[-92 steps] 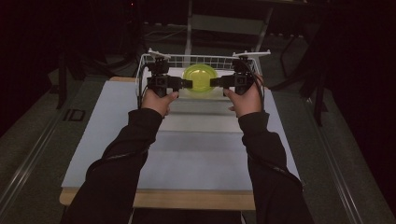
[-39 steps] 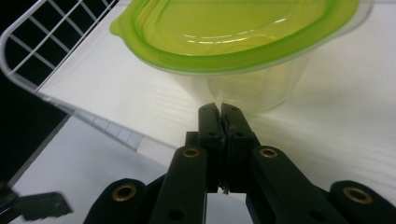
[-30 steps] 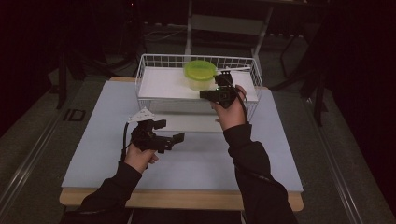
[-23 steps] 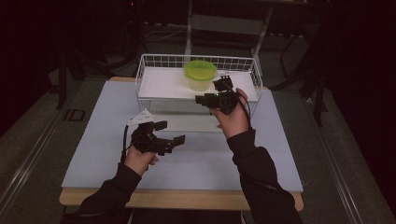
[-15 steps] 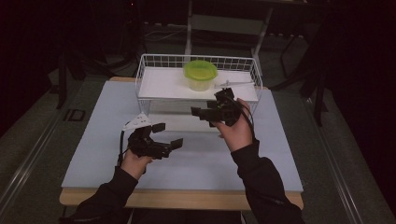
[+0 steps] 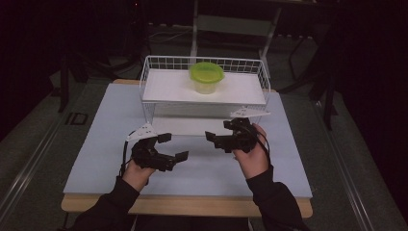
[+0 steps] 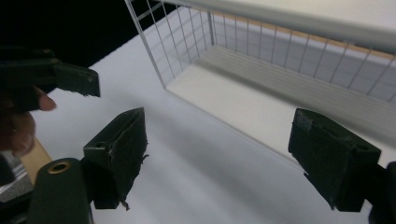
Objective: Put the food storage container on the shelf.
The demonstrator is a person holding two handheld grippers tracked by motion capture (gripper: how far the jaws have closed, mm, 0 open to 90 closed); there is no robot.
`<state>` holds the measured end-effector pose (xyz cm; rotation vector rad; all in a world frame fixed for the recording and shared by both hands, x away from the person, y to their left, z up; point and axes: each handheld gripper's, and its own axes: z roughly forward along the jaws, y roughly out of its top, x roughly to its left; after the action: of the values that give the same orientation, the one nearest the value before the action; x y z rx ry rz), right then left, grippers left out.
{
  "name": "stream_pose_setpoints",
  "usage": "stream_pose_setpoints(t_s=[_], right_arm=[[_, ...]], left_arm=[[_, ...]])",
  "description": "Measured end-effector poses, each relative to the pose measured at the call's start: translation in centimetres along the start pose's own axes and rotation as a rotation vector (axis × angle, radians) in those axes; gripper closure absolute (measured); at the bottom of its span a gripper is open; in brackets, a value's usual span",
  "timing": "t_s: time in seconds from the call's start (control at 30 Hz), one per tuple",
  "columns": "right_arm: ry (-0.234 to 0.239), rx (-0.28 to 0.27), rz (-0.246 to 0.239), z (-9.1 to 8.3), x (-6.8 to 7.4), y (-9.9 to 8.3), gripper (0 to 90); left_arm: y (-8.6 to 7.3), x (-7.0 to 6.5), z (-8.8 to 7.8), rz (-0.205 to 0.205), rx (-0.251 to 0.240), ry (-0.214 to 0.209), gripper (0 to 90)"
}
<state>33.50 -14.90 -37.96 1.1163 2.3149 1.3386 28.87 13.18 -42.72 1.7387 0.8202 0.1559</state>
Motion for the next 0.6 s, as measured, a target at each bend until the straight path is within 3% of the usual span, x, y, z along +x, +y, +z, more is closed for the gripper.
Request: stream_pose_setpoints(t_s=[0.2,0.6], right_arm=[[-0.013,0.031,-0.027,0.2,-0.4,-2.6,19.2],[0.005,0.052,-0.056,0.2,-1.3,-7.0,19.2]], left_arm=[[-1.1,0.2,0.2,-0.001,0.027,-0.013,2.7],[-3.4,0.7,0.8,0.008,0.085,-0.022,2.7]])
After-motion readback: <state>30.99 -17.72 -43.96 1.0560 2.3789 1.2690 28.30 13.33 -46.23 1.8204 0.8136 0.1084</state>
